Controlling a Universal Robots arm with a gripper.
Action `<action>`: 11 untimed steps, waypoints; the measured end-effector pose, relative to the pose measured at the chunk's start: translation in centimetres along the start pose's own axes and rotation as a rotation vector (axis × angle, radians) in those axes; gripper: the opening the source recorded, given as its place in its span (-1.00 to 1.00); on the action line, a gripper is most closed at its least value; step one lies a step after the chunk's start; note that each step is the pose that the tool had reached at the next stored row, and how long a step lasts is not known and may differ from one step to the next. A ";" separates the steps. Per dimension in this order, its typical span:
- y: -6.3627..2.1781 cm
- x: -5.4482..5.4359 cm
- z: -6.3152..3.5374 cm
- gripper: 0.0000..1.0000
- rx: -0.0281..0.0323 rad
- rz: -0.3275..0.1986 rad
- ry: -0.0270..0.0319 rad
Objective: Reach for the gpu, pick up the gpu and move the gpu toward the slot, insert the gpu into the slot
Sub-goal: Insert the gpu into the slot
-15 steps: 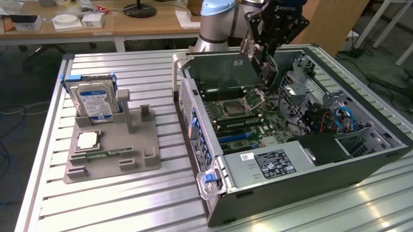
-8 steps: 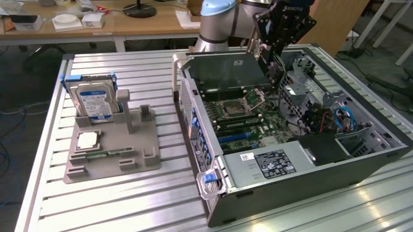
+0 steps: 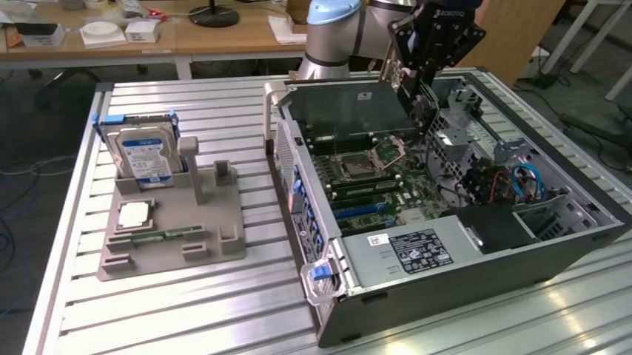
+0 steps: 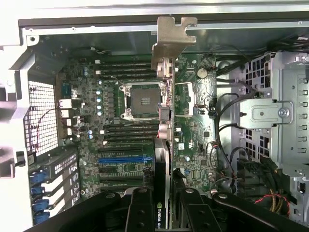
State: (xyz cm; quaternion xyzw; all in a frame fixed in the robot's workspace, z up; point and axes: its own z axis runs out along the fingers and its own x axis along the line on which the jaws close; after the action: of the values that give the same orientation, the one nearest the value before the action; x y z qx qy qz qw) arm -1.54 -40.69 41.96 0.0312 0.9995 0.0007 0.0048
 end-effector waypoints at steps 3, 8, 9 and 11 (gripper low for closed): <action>0.00 0.0 0.00 -0.48 0.0000 0.000 0.0000; 0.00 0.0 0.00 -0.48 0.0000 0.000 0.0000; 0.00 0.0 0.00 -0.48 0.0000 0.000 0.0000; 0.00 0.0 0.00 -0.48 0.0000 -0.005 0.0000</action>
State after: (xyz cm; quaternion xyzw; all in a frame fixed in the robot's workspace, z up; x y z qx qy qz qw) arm -1.54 -40.69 41.96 0.0288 0.9996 0.0006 0.0048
